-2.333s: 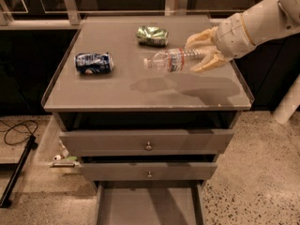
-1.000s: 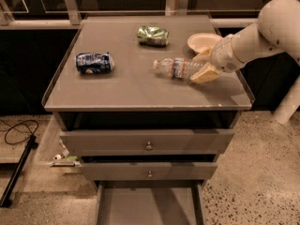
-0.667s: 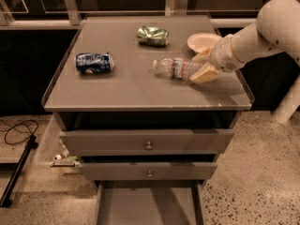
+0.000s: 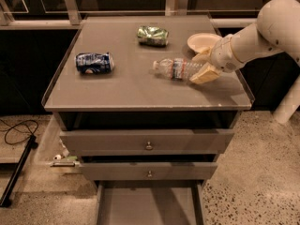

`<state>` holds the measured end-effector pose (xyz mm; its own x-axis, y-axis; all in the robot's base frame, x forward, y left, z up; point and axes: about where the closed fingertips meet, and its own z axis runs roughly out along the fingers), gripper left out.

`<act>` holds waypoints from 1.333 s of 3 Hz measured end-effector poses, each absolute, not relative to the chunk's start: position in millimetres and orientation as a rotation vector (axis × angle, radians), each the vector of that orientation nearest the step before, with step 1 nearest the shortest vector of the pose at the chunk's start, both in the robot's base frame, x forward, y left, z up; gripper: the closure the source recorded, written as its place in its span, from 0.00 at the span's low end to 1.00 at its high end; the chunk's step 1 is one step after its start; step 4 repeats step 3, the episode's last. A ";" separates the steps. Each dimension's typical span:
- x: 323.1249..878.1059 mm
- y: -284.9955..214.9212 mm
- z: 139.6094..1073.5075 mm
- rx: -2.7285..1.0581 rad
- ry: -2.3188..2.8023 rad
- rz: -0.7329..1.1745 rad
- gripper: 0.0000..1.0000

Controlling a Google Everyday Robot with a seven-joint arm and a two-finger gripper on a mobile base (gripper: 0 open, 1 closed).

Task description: Pick water bottle from bottom drawer and place on counter

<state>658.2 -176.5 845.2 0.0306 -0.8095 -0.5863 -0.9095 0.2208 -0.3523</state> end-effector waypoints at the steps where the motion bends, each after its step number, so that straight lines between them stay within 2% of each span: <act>1: 658.2 -176.5 845.2 -1.598 1.785 0.178 0.11; 2: 658.2 -176.4 845.1 -1.598 1.785 0.178 0.00; 4: 658.2 -176.4 845.1 -1.598 1.785 0.178 0.00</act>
Offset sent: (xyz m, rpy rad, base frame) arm 0.0000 0.0000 0.0000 0.0000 0.0000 0.0000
